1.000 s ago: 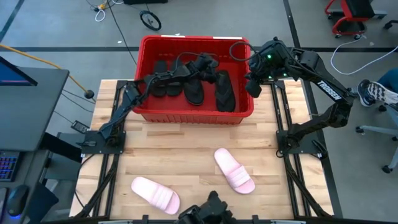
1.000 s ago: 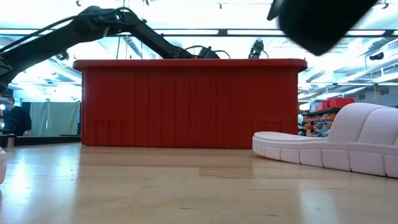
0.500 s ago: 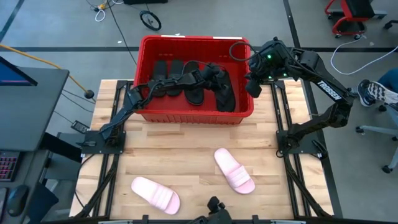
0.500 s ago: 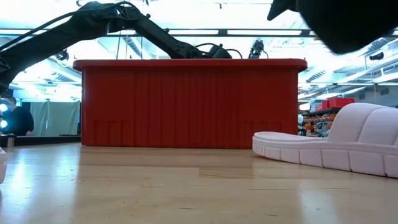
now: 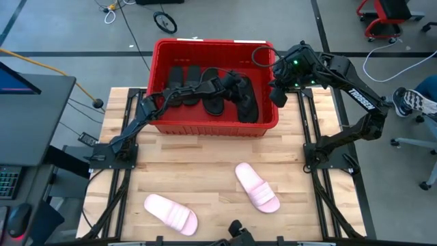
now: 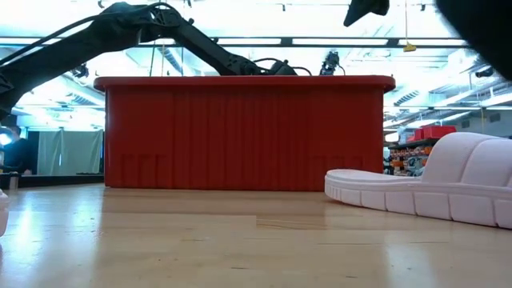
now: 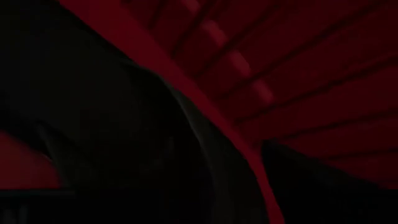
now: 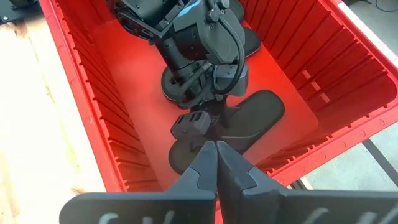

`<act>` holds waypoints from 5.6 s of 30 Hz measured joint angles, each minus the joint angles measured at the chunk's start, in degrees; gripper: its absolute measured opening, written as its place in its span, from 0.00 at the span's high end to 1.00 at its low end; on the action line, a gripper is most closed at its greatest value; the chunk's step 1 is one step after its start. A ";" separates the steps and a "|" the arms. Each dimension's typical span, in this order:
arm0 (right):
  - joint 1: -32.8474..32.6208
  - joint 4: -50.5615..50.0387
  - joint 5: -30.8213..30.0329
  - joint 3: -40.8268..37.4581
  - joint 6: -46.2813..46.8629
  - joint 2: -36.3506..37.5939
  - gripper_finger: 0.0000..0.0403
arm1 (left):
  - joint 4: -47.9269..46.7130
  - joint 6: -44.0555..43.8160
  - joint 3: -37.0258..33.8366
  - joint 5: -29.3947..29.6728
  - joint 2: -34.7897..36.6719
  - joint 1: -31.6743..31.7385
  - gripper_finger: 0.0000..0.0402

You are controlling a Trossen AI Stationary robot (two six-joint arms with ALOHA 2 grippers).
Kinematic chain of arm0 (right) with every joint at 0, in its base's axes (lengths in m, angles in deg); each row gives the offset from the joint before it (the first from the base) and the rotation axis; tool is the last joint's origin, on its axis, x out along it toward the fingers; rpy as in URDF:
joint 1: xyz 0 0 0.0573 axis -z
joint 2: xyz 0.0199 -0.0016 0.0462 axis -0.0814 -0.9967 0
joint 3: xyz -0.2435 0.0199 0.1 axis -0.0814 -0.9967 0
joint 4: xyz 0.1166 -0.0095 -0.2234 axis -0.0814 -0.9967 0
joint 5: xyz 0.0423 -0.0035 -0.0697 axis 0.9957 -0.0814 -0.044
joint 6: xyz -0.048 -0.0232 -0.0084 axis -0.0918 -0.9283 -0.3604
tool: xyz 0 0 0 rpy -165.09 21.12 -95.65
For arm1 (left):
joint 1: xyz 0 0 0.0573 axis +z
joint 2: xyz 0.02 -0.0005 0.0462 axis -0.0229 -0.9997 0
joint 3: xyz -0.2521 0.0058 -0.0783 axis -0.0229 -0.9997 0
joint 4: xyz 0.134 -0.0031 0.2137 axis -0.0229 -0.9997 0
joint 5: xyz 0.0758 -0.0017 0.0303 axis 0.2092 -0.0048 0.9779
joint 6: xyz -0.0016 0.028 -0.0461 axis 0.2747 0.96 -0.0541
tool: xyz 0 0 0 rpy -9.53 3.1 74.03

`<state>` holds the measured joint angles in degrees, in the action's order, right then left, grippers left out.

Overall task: Pick and place slides into bin
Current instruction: Adjust the slippers and slides in the red container, then put the right pink slide into the red container

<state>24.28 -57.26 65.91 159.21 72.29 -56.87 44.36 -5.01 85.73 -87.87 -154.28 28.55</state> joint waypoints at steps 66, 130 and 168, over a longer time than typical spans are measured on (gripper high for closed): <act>11.96 20.04 16.39 -10.16 -26.87 -42.71 0.90 | -5.19 24.10 0.04 4.69 39.78 20.60 0.53; 14.81 39.18 23.89 -16.90 -11.95 -38.34 0.96 | -9.53 27.98 0.02 4.61 39.69 26.49 0.57; 14.36 36.89 23.82 -14.10 -17.37 -31.21 0.71 | -17.40 28.76 0.02 3.88 39.71 25.84 0.57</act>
<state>38.64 -20.38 89.73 145.11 54.91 -88.08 26.97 23.75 85.75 -83.99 -114.57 54.40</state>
